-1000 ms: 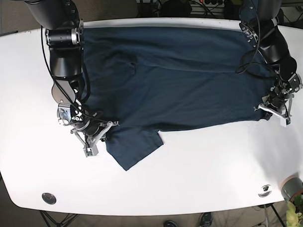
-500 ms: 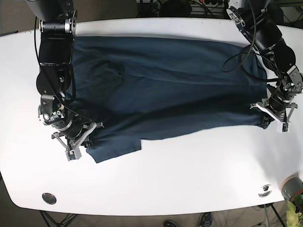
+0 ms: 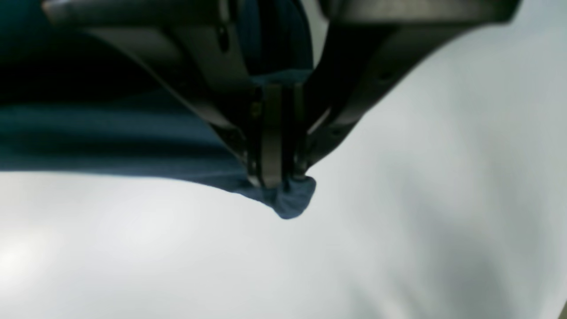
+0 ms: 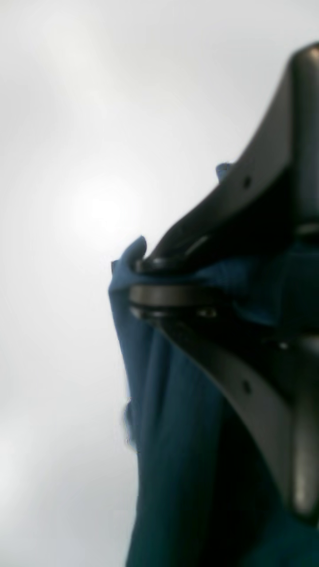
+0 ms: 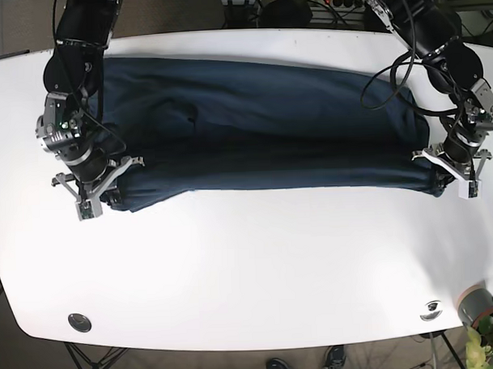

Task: Fold the T-shirt properly
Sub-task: 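Fold the hem edge over toward the collar with both grippers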

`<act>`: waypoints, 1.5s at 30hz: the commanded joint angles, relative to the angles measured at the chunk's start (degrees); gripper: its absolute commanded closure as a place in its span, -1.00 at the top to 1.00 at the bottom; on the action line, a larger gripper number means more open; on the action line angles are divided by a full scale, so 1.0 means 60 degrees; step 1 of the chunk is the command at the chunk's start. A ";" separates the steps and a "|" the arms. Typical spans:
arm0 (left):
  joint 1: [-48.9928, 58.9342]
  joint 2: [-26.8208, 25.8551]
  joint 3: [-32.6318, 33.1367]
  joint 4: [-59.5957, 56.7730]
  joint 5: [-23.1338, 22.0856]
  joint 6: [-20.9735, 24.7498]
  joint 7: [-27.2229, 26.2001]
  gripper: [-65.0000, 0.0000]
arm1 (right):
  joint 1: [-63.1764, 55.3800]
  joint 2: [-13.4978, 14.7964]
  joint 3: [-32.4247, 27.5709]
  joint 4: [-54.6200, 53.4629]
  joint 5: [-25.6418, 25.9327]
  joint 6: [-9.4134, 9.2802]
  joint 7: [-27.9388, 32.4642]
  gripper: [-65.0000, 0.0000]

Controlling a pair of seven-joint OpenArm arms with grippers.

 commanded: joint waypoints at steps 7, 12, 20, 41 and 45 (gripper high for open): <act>0.0359 -0.0193 -0.0037 0.0345 -0.0228 0.0000 -0.0225 -1.00 | -0.1171 0.0114 0.0277 0.1261 0.0051 -0.0022 0.0233 -0.93; 0.0710 -0.0193 -0.0037 0.0345 -0.0213 0.0000 -0.0210 -1.00 | -0.1874 -0.0077 0.0277 0.1466 0.0051 -0.0022 0.0262 -0.93; 0.1414 -0.0208 0.0021 0.0316 -0.0169 0.0000 -0.0210 -1.00 | -0.2519 -0.0721 0.1069 0.1393 0.0036 -0.0022 0.0233 -0.92; 0.1941 -0.0838 0.0652 0.1517 -0.0213 0.0059 -0.0181 -0.06 | -0.2533 -0.1058 0.1376 0.1378 0.0417 -0.0007 0.0233 0.25; 0.1941 -0.0647 0.1267 0.2015 -0.0169 0.0073 -0.0181 -0.06 | -0.1888 -0.1014 0.1200 0.1246 0.0461 -0.0007 0.0204 0.25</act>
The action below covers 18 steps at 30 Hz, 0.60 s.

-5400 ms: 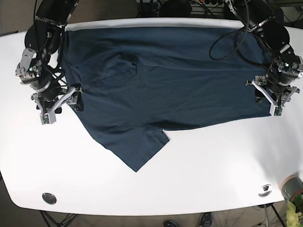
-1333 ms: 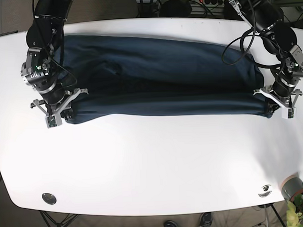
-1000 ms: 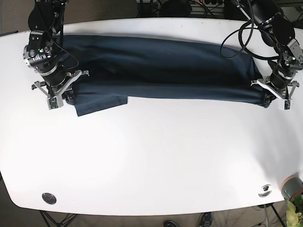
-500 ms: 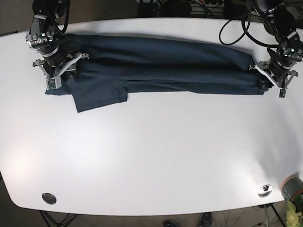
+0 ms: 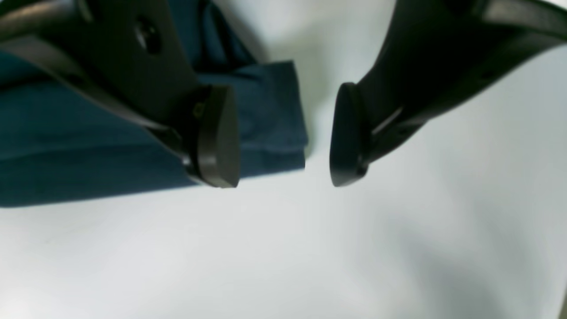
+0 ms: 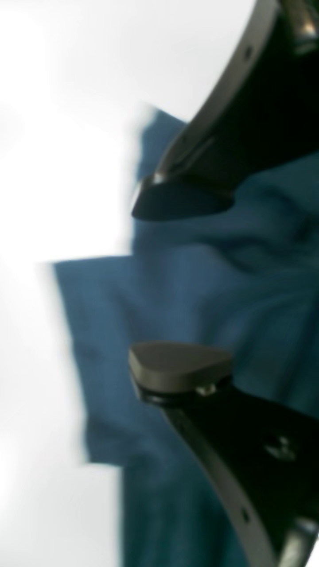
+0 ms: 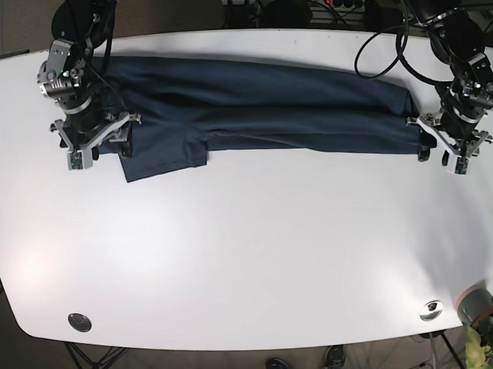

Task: Fold the T-shirt properly
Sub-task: 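Fold the hem edge over toward the collar with both grippers, then regrasp the folded edge with both grippers and fold it over again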

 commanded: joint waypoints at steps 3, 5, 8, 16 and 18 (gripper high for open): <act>-0.0062 0.0023 0.0749 0.0446 -0.0129 0.0026 -0.0144 -0.06 | 0.0708 0.0181 -0.0364 -0.0252 0.0060 -0.0011 0.0112 0.25; -0.0062 0.0023 0.0983 0.0431 -0.0129 0.0026 -0.0144 -0.06 | 0.1030 0.0327 -0.0525 -0.0633 0.0060 -0.0011 -0.0181 0.25; -0.0018 0.0038 0.1203 0.0417 -0.0129 0.0026 -0.0144 -0.06 | 0.1514 0.0386 -0.0862 -0.1322 0.0060 -0.0011 -0.0474 0.25; 0.0319 0.0038 0.1467 0.0373 -0.0114 0.0011 -0.0144 -0.06 | 0.2261 0.0650 -0.1023 -0.3300 0.0045 -0.0011 -0.0254 0.23; 0.0363 0.0038 0.1467 0.0314 -0.0114 -0.0003 -0.0144 -0.06 | 0.2349 0.0782 -0.1038 -0.3637 0.0060 -0.0011 0.0068 0.20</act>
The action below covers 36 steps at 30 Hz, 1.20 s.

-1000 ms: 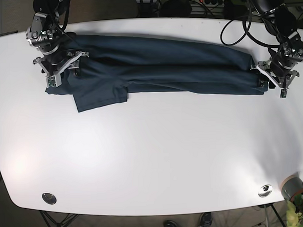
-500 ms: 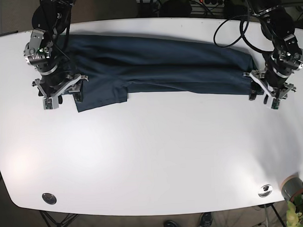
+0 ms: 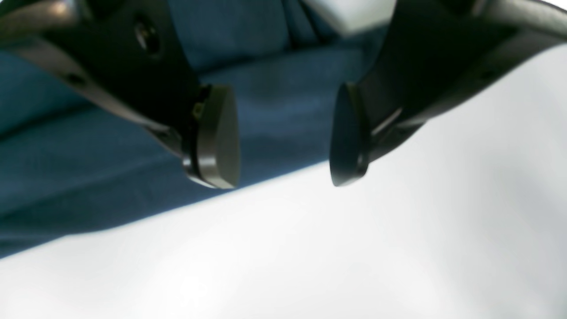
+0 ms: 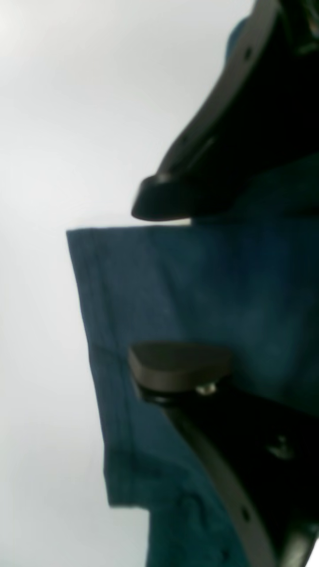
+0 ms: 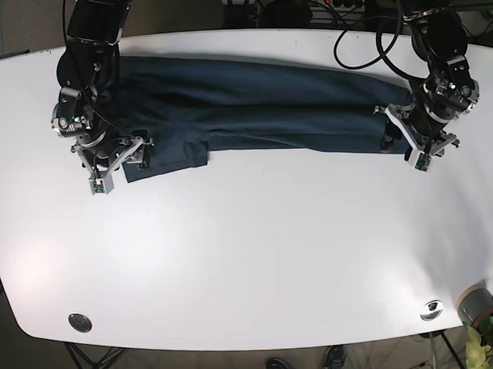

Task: Fold the T-shirt properly
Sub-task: 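Regrasp the folded edge with both grippers and fold it over again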

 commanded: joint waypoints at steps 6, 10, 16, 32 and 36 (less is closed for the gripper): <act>-0.0086 -0.0155 -0.0133 -0.0545 -0.0096 -0.0018 -0.0159 -0.06 | 0.0416 0.0235 -0.0010 -0.0825 0.0133 0.0047 0.0740 0.20; -0.0086 -0.0155 -0.0133 -0.0824 -0.0096 -0.0018 -0.0159 -0.06 | 0.0518 0.0221 -0.0010 -0.1133 0.0177 0.0047 0.0740 0.20; -0.0086 -0.0185 -0.0133 -0.1161 -0.0096 -0.0018 -0.0159 -0.06 | 0.0474 0.0162 -0.0494 -0.1118 0.0206 0.0047 0.0726 0.04; -0.0159 -0.0199 -0.0089 -0.2348 -0.0096 -0.0018 -0.0203 -0.06 | -0.0097 -0.0468 -0.0304 0.0552 0.0206 -0.0041 0.0755 -0.93; -0.0232 -0.0185 -0.0104 -0.2860 -0.0111 -0.0018 -0.0217 -0.06 | -0.0610 -0.0819 0.0121 0.2413 0.0206 -0.0055 0.0521 -0.93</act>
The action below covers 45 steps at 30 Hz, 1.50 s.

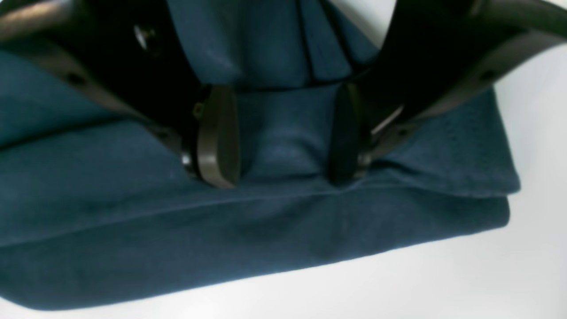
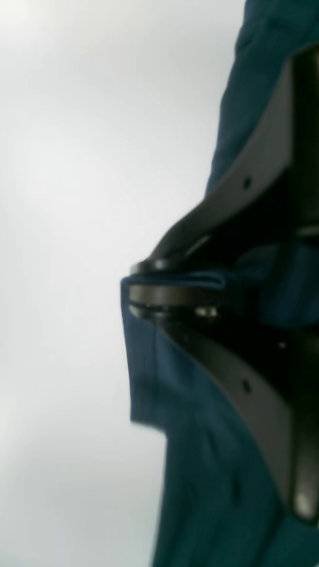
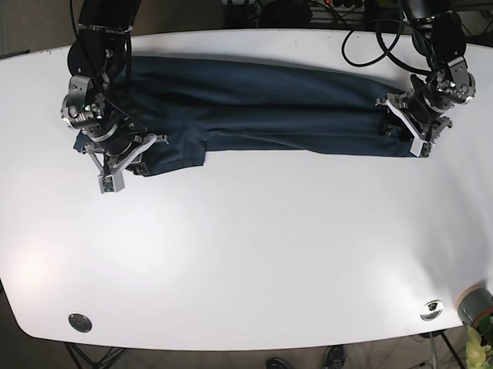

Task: Fold the T-shirt properly
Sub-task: 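Regrasp the folded edge with both grippers and fold it over again, then release the folded strip and lift the left gripper away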

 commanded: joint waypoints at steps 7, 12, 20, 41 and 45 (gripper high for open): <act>-0.0090 -0.0083 -0.0005 -0.0161 0.0286 0.0011 0.0420 -0.06 | -0.0753 -0.0307 0.1084 0.2550 0.0148 0.0032 -0.0818 -0.93; -0.0090 -0.0097 -0.0005 -0.0176 0.0286 0.0011 0.0420 -0.06 | -0.1280 -0.0307 0.1641 0.2667 0.0148 0.0032 -0.0818 -0.92; -0.0134 -0.0215 0.0009 -0.0191 0.0301 0.0026 0.0420 -0.06 | -0.1998 -0.0307 0.2388 0.2696 0.0148 0.0120 -0.0848 -0.92; -0.0369 -0.0171 0.0053 -0.0117 0.0286 0.0055 0.0449 -0.06 | -0.3068 -0.0468 0.2491 0.3048 0.1628 0.0120 -0.0804 0.35; -0.0369 -0.0171 0.0053 -0.0161 0.0286 0.0055 0.0449 -0.06 | -0.2980 -0.0307 0.1832 0.2770 0.1598 -0.0026 -0.0818 0.36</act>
